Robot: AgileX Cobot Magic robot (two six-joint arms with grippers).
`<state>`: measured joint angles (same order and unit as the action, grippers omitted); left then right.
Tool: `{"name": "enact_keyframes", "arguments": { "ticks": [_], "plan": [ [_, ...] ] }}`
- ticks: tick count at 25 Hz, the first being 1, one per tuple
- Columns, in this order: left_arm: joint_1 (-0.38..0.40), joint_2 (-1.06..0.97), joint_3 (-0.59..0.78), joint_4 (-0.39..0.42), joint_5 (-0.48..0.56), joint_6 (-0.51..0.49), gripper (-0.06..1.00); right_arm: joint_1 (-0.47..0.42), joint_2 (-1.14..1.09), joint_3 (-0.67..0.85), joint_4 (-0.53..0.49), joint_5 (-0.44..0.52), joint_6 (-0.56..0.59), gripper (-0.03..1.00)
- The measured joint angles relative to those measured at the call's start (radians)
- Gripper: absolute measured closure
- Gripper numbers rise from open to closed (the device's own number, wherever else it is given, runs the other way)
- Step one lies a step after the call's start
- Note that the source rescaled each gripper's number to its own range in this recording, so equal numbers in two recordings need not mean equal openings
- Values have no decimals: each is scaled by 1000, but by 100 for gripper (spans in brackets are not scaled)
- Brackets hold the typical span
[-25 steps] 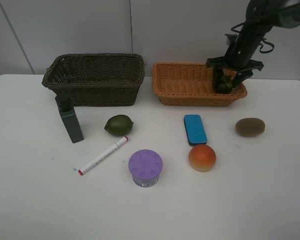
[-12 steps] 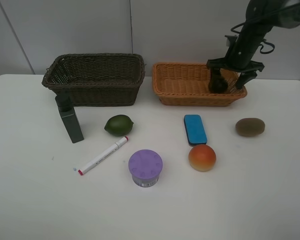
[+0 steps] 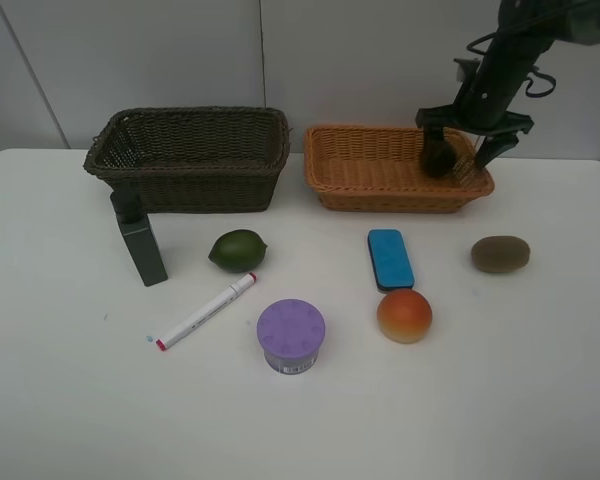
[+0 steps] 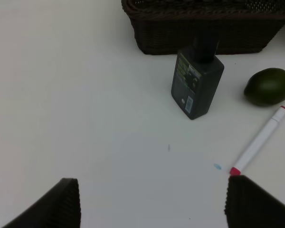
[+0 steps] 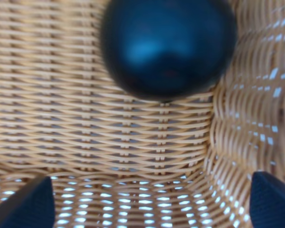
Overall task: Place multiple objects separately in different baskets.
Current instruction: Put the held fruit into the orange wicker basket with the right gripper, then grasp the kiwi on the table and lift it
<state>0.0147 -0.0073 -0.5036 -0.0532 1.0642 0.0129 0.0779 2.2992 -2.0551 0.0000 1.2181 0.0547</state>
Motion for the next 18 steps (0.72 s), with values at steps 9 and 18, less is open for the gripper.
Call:
{"name": "enact_keyframes", "arguments": {
  "ticks": [9,18],
  "plan": [
    [0,0,0,0,0,0,13,0,-177,62,0,-2,1,-1],
    [0,0,0,0,0,0,13,0,-427,496,-63,3,-150,-1]
  ]
}}
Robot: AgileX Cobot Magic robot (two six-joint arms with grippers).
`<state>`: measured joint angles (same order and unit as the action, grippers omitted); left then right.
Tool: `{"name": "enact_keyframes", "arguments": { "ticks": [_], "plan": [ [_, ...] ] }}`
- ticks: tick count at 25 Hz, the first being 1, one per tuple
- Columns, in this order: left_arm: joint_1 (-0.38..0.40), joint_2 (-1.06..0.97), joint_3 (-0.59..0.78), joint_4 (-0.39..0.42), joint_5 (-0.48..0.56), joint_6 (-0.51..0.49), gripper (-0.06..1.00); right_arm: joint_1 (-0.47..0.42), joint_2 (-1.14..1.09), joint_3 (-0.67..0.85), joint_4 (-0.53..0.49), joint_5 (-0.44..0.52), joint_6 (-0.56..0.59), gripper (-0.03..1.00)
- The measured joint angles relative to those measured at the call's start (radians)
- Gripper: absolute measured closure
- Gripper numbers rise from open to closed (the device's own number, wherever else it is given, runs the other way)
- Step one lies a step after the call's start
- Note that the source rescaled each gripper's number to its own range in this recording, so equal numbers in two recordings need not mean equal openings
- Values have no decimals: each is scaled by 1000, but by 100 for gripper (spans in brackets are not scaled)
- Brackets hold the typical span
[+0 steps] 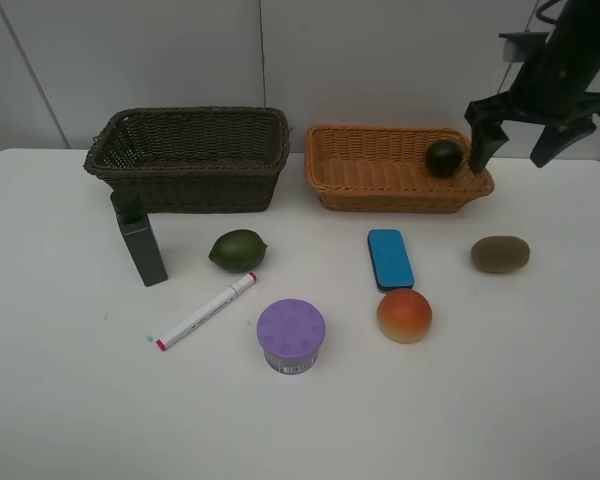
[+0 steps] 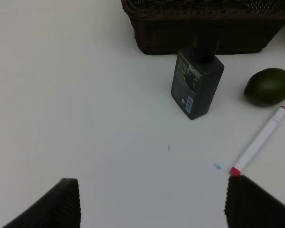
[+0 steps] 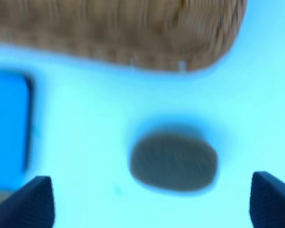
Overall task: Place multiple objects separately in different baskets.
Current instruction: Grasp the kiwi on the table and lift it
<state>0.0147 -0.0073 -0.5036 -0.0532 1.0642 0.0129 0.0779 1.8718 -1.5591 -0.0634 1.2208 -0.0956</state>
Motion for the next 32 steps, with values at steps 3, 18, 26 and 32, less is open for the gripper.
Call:
{"name": "enact_keyframes", "arguments": {
  "ticks": [3,18,26,32],
  "plan": [
    [0,0,0,0,0,0,13,0,-41,84,-2,2,-235,-1],
    [0,0,0,0,0,0,13,0,-45,277,115,-127,-1139,-1],
    [0,0,0,0,0,0,13,0,15,329,16,-225,-1151,-1],
    [0,0,0,0,0,0,13,-1,56,330,-27,-285,-1151,-1]
  ]
}}
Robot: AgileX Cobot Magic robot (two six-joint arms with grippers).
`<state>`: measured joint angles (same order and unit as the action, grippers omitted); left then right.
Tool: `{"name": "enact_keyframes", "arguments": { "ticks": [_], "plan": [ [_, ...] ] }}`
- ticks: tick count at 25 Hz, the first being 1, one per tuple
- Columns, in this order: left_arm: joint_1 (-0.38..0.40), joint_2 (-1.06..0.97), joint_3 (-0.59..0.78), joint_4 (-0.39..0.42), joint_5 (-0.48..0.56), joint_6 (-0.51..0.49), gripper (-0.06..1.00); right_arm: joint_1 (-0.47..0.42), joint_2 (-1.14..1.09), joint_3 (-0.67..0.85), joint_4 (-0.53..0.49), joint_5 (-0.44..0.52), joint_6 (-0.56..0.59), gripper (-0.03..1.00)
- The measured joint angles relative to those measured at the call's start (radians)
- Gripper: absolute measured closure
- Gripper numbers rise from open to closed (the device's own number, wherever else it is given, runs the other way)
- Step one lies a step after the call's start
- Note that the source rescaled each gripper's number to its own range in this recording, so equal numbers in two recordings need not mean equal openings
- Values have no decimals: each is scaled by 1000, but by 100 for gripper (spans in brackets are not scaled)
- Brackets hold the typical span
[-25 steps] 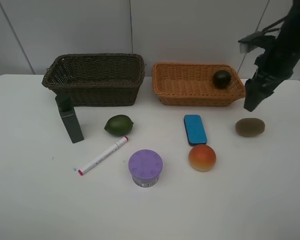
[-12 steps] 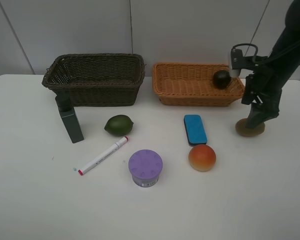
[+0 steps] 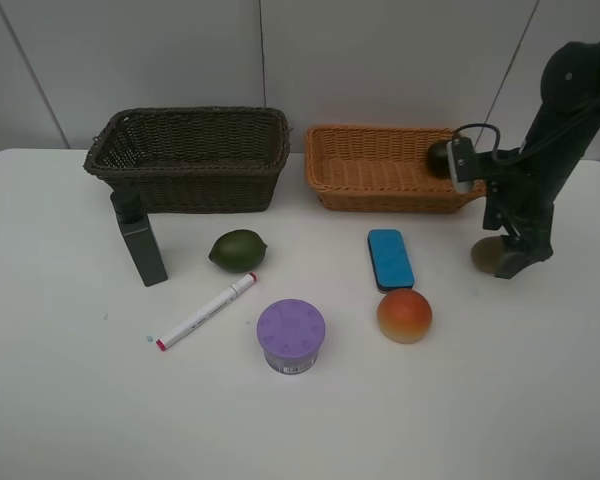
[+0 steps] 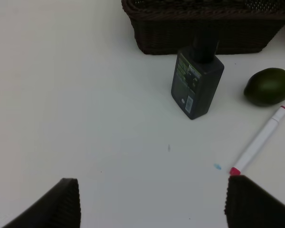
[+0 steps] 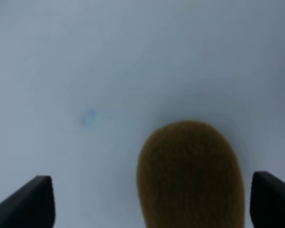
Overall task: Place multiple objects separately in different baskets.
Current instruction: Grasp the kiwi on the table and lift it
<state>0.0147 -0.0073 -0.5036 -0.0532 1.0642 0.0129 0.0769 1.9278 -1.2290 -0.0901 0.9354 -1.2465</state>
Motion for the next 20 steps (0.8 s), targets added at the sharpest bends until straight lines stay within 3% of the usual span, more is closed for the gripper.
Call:
{"name": "enact_keyframes", "arguments": {
  "ticks": [9,20],
  "plan": [
    [0,0,0,0,0,0,13,-54,40,0,-10,-41,-2,-1],
    [0,0,0,0,0,0,13,-57,102,0,13,-125,-41,0]
  ]
}}
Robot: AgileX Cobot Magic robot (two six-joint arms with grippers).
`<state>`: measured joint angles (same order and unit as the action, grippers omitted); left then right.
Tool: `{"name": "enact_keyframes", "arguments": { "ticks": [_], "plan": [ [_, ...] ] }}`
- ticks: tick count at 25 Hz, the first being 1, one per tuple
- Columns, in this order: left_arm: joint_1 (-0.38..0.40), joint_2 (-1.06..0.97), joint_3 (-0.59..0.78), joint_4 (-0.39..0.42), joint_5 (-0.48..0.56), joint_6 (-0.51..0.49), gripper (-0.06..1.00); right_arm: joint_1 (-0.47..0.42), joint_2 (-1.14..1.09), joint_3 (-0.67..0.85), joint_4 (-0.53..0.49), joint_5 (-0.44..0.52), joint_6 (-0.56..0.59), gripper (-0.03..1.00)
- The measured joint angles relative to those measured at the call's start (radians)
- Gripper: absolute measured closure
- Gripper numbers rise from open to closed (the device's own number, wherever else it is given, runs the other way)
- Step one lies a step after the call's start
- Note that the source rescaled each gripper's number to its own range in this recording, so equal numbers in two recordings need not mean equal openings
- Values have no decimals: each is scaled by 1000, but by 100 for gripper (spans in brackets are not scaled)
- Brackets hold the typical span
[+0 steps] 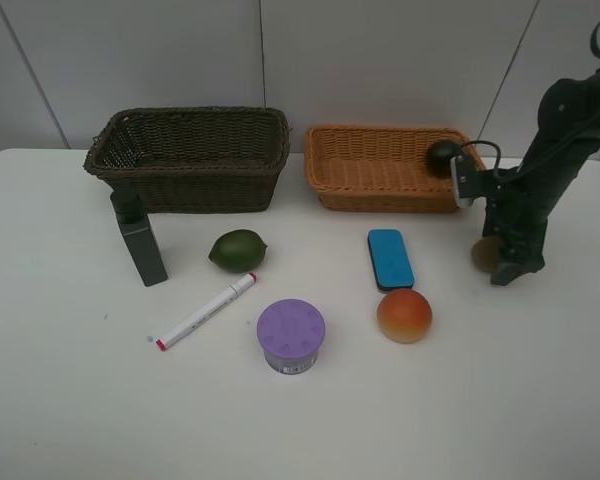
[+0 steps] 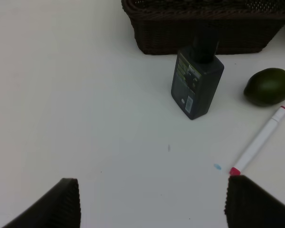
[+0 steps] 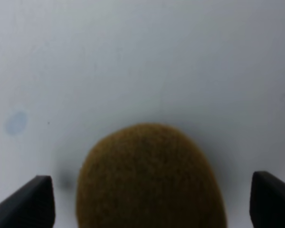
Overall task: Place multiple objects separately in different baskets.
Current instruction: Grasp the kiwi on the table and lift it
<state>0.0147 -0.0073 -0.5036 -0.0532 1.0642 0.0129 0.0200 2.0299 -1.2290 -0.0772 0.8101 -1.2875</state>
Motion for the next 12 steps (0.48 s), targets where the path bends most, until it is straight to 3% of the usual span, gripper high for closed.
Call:
{"name": "enact_keyframes", "arguments": {
  "ticks": [2,4,5,7,12],
  "plan": [
    [0,0,0,0,0,0,13,0,3,0,0,-2,-1,4],
    [0,0,0,0,0,0,13,0,5,0,0,-5,-2,19],
    [0,0,0,0,0,0,13,0,6,0,1,-6,-3,36],
    [0,0,0,0,0,0,13,0,10,0,1,-1,-3,86],
    [0,0,0,0,0,0,13,0,10,0,1,35,-3,84]
  ]
}}
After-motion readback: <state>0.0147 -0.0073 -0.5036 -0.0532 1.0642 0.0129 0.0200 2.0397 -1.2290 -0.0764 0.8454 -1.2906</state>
